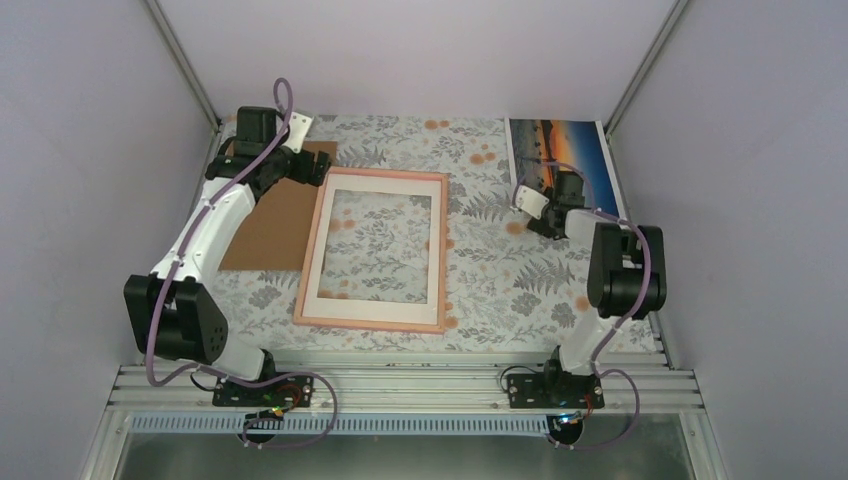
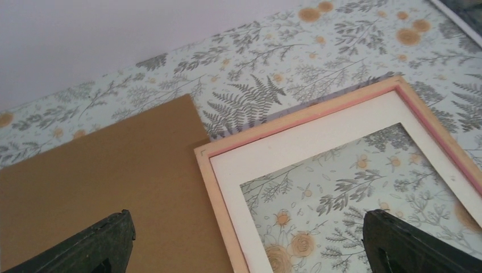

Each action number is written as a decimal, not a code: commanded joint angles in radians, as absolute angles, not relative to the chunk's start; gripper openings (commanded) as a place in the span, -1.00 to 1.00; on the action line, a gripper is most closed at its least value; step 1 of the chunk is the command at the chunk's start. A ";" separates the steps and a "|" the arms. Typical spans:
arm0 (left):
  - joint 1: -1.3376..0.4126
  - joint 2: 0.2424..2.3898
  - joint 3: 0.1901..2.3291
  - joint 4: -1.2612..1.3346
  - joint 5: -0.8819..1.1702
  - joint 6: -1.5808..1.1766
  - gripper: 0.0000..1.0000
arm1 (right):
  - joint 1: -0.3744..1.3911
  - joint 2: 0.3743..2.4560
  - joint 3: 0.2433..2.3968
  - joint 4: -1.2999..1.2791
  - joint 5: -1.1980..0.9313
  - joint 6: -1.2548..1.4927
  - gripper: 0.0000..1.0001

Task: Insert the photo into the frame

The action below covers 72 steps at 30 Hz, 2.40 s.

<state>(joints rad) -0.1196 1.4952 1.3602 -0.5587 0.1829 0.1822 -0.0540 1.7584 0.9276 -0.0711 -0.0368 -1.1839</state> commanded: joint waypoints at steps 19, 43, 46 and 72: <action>-0.260 1.415 1.309 -0.464 0.540 0.772 1.00 | -0.009 1.405 1.349 -0.954 -0.491 -1.351 -0.93; -0.748 1.664 1.410 -0.296 0.367 0.813 0.24 | 0.159 1.177 1.508 -1.087 -0.694 -1.304 -0.93; -0.762 1.671 1.465 -0.316 0.309 0.703 -0.77 | 0.161 1.161 1.503 -1.065 -0.676 -1.288 -0.93; -0.380 1.515 1.281 -0.335 1.079 -0.321 -0.95 | 0.160 1.000 1.378 -0.598 -0.588 -0.449 1.00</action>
